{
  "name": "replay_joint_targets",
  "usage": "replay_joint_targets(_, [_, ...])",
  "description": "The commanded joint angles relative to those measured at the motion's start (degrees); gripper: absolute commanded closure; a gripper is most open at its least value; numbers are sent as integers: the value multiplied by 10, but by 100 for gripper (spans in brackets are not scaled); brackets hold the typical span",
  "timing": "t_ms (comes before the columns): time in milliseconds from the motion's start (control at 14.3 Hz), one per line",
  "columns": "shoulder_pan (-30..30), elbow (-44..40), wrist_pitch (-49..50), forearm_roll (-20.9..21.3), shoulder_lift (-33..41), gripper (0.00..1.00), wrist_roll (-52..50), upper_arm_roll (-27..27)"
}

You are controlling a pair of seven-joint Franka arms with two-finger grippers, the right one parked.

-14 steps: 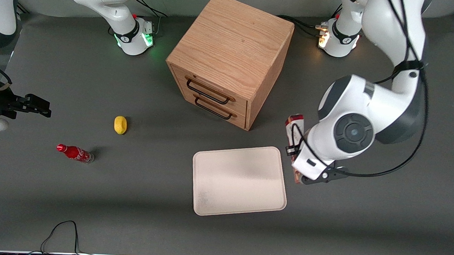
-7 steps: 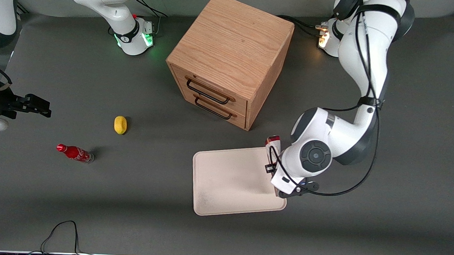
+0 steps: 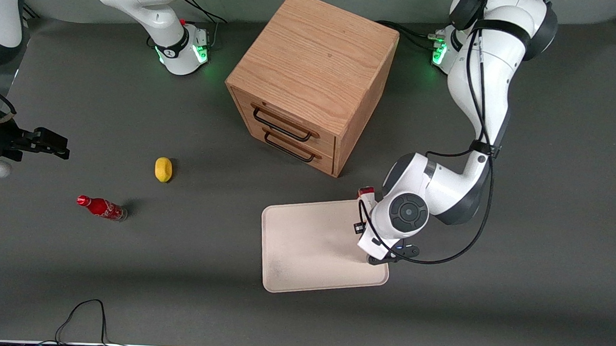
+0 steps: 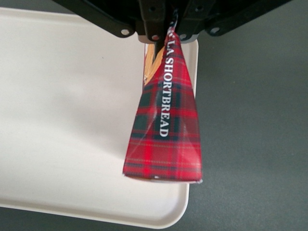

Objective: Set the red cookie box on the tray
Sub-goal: 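Lower the cookie box onto the tray and open the left gripper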

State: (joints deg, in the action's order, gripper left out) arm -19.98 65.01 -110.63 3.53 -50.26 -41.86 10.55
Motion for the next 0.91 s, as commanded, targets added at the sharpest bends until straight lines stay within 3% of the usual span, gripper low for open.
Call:
replay_joint_targets(0, [-6, 13, -28, 11, 1, 100, -10, -4])
replay_joint_targets(349, [-5, 13, -49, 12, -11, 100, -9, -5])
replay_joint_targets(419, [-5, 13, -49, 12, -12, 88, -10, -5])
replay_joint_targets(488, [-5, 13, -50, 12, -12, 1, -11, -5])
replay_joint_targets(837, [-5, 13, -52, 12, -12, 0, -12, -5])
